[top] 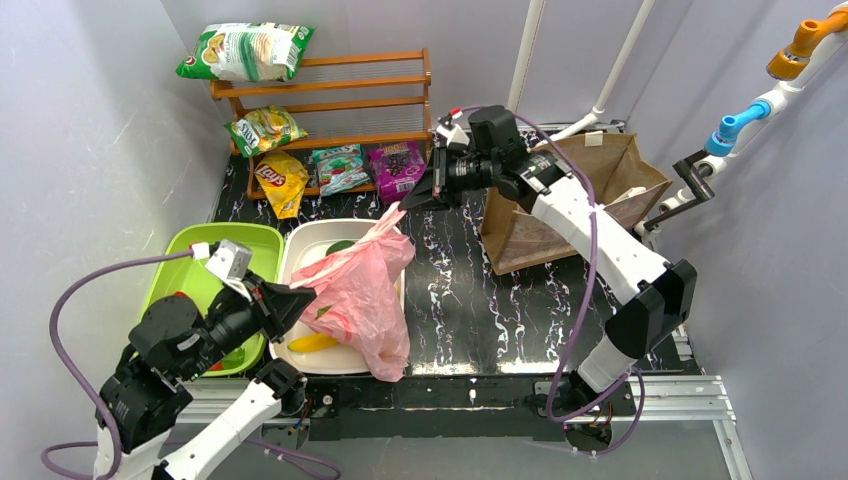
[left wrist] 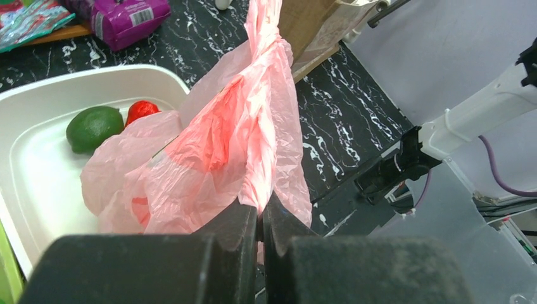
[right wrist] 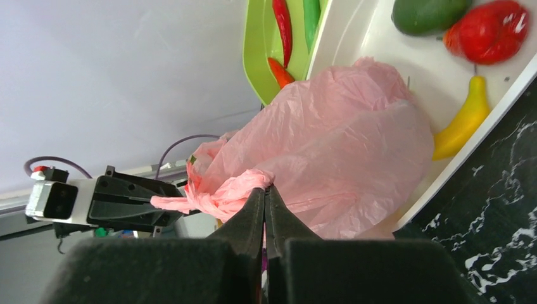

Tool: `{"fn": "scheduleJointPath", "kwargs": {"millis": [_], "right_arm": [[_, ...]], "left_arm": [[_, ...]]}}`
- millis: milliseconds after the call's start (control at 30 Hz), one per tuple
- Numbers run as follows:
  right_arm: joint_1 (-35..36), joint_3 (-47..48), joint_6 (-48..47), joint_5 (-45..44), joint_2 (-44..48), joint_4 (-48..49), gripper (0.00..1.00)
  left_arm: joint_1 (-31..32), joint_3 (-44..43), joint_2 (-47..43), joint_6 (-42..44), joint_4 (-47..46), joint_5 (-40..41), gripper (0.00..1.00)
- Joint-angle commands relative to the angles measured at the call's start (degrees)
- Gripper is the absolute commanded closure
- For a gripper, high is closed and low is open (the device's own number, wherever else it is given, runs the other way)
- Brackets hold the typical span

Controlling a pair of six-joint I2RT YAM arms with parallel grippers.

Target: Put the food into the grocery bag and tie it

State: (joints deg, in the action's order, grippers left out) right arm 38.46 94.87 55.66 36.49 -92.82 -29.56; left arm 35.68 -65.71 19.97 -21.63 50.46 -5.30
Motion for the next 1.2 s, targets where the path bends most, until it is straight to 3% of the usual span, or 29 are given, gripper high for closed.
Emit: {"fn": "scheduleJointPath", "kwargs": {"millis": [0, 133, 400, 500, 667, 867, 900, 1167], "right_arm": [[-4.97, 9.13, -9.09, -11.15, 4.7, -2.39, 0.99], [-5.01, 9.51, -13.15, -14.46, 11.01, -9.1, 0.99], [-4.97, -2.54, -18.13, -24.48, 27.32, -20.29, 0.99], [-5.02, -10.94, -20.69, -24.73, 33.43, -20.35, 0.99], [-5.04, -31.01, -23.84, -16.2, 42.39, -11.07, 0.99], [-5.52, -32.63, -30.04, -13.42, 40.2, -14.19, 0.99], [-5.5, -32.3, -30.42, -11.75, 39.35, -14.77, 0.96], [-5.63, -29.25, -30.2, -4.72, 39.09, -13.19, 0.23]], "left_arm": [[-0.03, -6.24, 6.42, 1.71, -2.17, -5.87, 1.0], [0.0, -9.63, 14.84, 2.61, -10.89, -13.54, 1.0], [0.0, -7.43, 26.99, 2.88, -25.67, -28.35, 1.0], [0.0, -3.17, 29.09, 2.56, -30.88, -28.98, 1.0], [0.0, 5.6, 31.55, 2.12, -35.12, -28.16, 1.0], [-0.01, 11.63, 32.36, 0.55, -35.94, -28.19, 1.0], [0.01, 11.34, 32.34, 0.54, -35.09, -28.21, 1.0], [-0.04, 7.64, 30.15, 3.58, -26.46, -28.64, 1.0]]}}
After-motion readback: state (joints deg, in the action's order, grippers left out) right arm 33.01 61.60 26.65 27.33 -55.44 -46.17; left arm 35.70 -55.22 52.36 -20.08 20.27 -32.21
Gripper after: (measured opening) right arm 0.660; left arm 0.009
